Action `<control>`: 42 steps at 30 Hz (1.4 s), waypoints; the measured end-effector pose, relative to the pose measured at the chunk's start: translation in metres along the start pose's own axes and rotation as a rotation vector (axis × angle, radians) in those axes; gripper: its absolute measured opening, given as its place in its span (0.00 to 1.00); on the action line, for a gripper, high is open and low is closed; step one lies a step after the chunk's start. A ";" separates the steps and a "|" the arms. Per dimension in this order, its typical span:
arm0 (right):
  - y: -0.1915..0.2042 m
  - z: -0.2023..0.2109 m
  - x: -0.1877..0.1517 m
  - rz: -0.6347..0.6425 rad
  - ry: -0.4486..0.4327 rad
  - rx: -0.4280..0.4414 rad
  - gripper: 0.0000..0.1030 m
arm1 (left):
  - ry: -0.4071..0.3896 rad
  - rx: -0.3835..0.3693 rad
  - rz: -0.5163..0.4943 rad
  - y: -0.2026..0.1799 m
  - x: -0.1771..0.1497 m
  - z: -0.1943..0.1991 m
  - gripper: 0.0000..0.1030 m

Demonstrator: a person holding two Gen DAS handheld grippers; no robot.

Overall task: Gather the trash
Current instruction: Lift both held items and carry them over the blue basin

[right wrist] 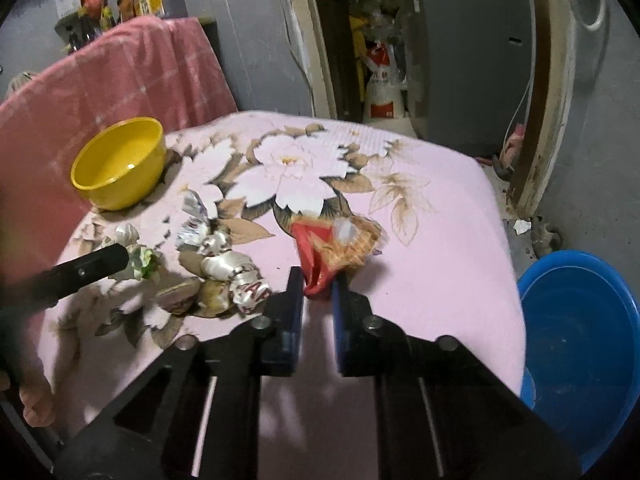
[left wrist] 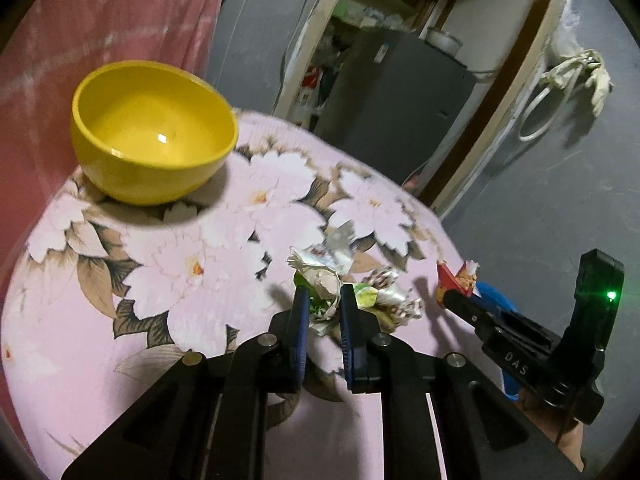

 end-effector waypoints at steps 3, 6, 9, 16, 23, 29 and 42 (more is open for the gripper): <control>0.002 0.016 -0.001 0.020 -0.042 -0.015 0.38 | -0.038 -0.001 -0.024 -0.011 0.001 0.009 0.11; 0.003 0.031 -0.001 0.027 -0.078 -0.004 0.37 | -0.064 -0.011 -0.037 -0.023 0.001 0.018 0.11; 0.007 0.056 0.000 0.049 -0.158 -0.008 0.37 | -0.102 -0.022 -0.058 -0.036 0.002 0.028 0.11; 0.015 0.129 -0.001 0.131 -0.377 -0.074 0.38 | -0.227 -0.062 -0.116 -0.078 0.010 0.051 0.11; 0.000 0.192 -0.006 0.136 -0.527 -0.142 0.38 | -0.352 -0.115 -0.210 -0.137 0.014 0.074 0.11; -0.027 0.230 -0.018 0.096 -0.580 -0.206 0.39 | -0.400 -0.172 -0.285 -0.185 0.012 0.084 0.11; -0.101 0.260 -0.044 0.003 -0.576 -0.315 0.39 | -0.355 -0.264 -0.383 -0.271 0.001 0.046 0.11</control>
Point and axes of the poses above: each gripper's, at about its wrist camera, not at the fingertips, and z roughly against the way its jaws point, y to its left, x to its top, the point moved 5 cm from there along -z, roughly the way its jaws point, and after that the axes turned 9 degrees about y, right-handed, at the moved point
